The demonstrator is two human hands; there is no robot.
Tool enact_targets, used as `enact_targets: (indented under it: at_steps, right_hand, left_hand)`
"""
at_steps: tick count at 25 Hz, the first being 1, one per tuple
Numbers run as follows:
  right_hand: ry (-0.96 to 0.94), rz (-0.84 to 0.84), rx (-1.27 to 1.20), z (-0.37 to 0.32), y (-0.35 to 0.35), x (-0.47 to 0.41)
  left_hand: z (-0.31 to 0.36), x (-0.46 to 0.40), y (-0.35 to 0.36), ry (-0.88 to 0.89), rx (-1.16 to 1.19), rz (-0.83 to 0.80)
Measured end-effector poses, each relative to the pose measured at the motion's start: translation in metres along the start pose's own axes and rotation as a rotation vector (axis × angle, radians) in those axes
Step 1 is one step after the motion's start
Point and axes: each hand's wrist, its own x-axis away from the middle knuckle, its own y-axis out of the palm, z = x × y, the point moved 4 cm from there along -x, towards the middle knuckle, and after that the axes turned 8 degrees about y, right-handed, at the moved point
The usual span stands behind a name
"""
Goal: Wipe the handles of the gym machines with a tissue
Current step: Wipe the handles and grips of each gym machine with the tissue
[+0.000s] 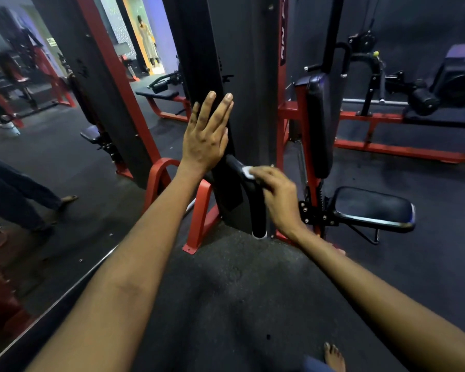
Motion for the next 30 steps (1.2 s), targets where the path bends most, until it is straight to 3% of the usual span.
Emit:
enact_targets:
  at_steps: [3, 5, 10, 13, 18, 21, 24, 27, 30]
  right_hand:
    - [0.322, -0.006, -0.076, 0.042, 0.001, 0.050]
    - [0.439, -0.128, 0.003, 0.061, 0.002, 0.054]
    - [0.322, -0.405, -0.232, 0.043, 0.009, -0.016]
    - [0.429, -0.481, -0.037, 0.086, 0.011, 0.029]
    - [0.478, -0.787, 0.485, 0.115, 0.023, 0.027]
    - [0.520, -0.724, 0.270, 0.084, 0.017, 0.005]
    - [0.392, -0.538, -0.041, 0.021, 0.004, -0.029]
    - [0.067, -0.287, 0.170, -0.008, 0.005, -0.031]
    - [-0.129, -0.241, 0.511, 0.003, 0.008, 0.015]
  left_hand:
    - [0.003, 0.003, -0.001, 0.008, 0.010, -0.001]
    - [0.001, 0.004, -0.001, 0.000, 0.007, 0.010]
    - [0.001, 0.000, 0.001, 0.005, -0.016, 0.022]
    - [0.004, 0.007, 0.001, 0.004, -0.002, 0.024]
    - [-0.005, 0.007, 0.001, 0.000, 0.013, 0.012]
    - [-0.004, 0.009, 0.000, 0.007, 0.008, 0.001]
    - [-0.004, 0.008, 0.001, -0.011, 0.019, 0.009]
    - [-0.003, 0.009, 0.001, -0.014, 0.025, 0.024]
    - [-0.002, 0.010, -0.001, -0.009, 0.030, 0.021]
